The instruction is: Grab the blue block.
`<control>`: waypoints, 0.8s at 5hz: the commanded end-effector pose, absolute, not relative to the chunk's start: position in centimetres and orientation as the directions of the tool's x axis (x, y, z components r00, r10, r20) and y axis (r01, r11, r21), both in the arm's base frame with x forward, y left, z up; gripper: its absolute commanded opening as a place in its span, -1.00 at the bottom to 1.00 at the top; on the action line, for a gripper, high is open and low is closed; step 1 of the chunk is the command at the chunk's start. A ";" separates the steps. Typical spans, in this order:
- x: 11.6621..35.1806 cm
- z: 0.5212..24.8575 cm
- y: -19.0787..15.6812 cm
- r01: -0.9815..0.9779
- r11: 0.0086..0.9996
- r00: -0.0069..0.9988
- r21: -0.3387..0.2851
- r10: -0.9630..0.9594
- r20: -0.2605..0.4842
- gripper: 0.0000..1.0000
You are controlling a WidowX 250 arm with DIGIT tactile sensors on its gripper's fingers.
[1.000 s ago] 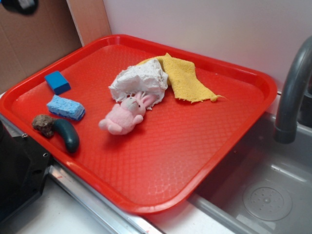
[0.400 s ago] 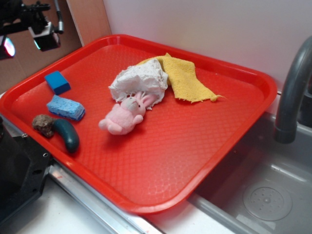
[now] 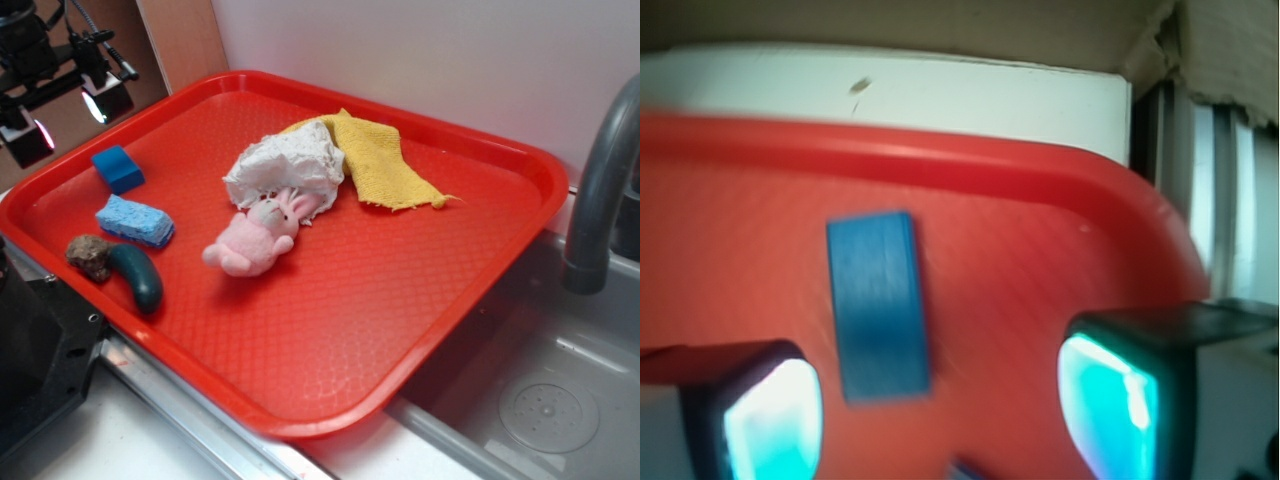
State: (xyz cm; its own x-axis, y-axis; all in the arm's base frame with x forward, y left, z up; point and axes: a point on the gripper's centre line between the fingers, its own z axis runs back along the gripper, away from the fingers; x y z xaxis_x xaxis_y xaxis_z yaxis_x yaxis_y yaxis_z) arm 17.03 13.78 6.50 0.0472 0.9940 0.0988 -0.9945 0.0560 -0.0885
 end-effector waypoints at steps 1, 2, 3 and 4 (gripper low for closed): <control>20.1 4.6 13.6 -0.991 0.124 0.118 -0.039 0.984 0.134 1.00; 20.2 2.7 13.1 -0.989 0.147 0.148 0.018 0.981 0.122 1.00; 18.3 2.2 12.6 -0.988 0.148 0.153 0.053 0.981 0.115 1.00; 18.8 2.1 11.7 -0.979 0.190 0.196 0.069 0.975 0.105 -0.27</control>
State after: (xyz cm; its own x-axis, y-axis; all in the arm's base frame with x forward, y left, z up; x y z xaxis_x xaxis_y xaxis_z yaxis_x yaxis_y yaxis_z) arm 19.54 12.46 1.62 0.1702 0.9807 0.0964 -0.9836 0.1632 0.0766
